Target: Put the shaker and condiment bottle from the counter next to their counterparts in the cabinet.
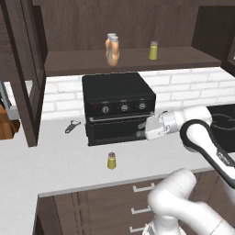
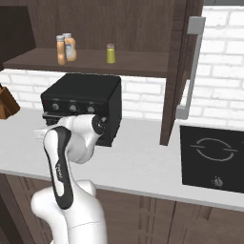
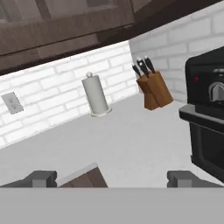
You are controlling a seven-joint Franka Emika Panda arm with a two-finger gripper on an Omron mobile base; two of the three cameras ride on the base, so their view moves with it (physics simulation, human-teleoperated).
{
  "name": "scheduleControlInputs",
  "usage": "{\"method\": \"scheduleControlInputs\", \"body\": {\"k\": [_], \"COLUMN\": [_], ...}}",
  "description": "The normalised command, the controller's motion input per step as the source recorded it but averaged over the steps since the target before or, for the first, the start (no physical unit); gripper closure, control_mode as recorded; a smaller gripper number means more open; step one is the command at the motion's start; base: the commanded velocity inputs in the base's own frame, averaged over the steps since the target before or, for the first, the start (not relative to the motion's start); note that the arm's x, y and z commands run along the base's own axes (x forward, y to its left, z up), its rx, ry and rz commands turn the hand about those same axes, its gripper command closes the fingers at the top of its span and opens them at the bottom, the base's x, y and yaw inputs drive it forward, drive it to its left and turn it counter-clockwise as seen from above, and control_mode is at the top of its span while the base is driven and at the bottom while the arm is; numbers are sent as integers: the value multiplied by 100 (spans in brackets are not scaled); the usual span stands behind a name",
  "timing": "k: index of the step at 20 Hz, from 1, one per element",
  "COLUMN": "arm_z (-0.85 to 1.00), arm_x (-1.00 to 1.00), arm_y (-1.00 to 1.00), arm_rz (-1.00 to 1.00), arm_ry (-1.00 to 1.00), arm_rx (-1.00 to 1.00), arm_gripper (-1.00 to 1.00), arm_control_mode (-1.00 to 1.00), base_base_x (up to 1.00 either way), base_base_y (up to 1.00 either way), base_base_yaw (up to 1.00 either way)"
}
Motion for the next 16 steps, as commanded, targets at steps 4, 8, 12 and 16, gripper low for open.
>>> {"method": "scheduleControlInputs", "body": {"k": [4, 8, 12, 16], "arm_z": [-47, -69, -73, -37], "arm_x": [16, 15, 18, 0], "arm_y": [0, 0, -4, -8], "arm_rz": [12, 12, 14, 12], "arm_ry": [5, -22, -22, -17], "arm_rx": [-3, 0, 0, 0], "arm_gripper": [-100, -100, -100, -100], "arm_control_mode": [-100, -100, -100, -100], "base_base_x": [0, 0, 0, 0], "base_base_y": [0, 0, 0, 0], "base_base_yaw": [0, 0, 0, 0]}}
